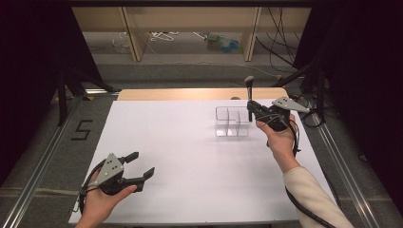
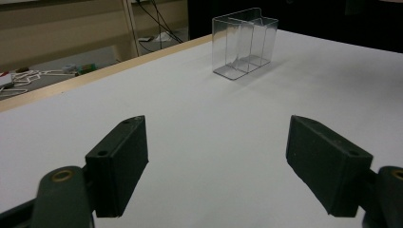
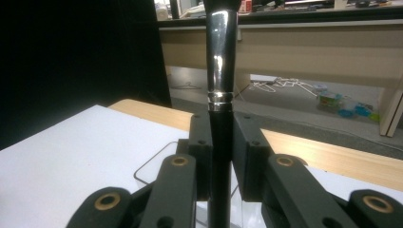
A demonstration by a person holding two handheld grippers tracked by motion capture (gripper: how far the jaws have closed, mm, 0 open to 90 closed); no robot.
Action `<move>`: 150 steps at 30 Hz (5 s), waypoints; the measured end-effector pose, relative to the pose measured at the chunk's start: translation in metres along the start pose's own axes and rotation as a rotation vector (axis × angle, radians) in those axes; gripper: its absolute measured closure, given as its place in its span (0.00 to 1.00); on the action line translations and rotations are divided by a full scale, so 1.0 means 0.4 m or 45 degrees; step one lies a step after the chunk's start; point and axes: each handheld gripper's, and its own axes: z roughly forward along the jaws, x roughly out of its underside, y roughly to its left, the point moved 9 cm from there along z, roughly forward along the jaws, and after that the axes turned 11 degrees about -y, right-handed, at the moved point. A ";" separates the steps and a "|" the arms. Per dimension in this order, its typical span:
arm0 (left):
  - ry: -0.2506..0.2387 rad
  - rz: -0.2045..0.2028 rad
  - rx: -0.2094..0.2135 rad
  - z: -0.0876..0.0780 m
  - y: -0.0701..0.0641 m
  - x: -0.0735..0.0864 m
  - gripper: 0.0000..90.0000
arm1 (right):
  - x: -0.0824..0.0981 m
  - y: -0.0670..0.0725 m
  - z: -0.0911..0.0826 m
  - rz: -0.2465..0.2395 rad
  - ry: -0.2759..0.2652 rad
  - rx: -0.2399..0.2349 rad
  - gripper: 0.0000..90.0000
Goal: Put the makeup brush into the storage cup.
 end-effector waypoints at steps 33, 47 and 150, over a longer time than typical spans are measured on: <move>-0.009 -0.013 0.005 0.001 -0.001 0.000 0.24 | 0.004 -0.016 0.035 -0.002 0.014 0.027 0.88; -0.010 -0.015 0.005 0.001 -0.001 0.000 0.24 | 0.005 -0.019 0.048 -0.001 0.012 0.035 0.88; -0.011 -0.026 0.008 0.002 -0.003 0.001 0.24 | 0.051 -0.061 0.098 -0.017 0.067 0.091 0.88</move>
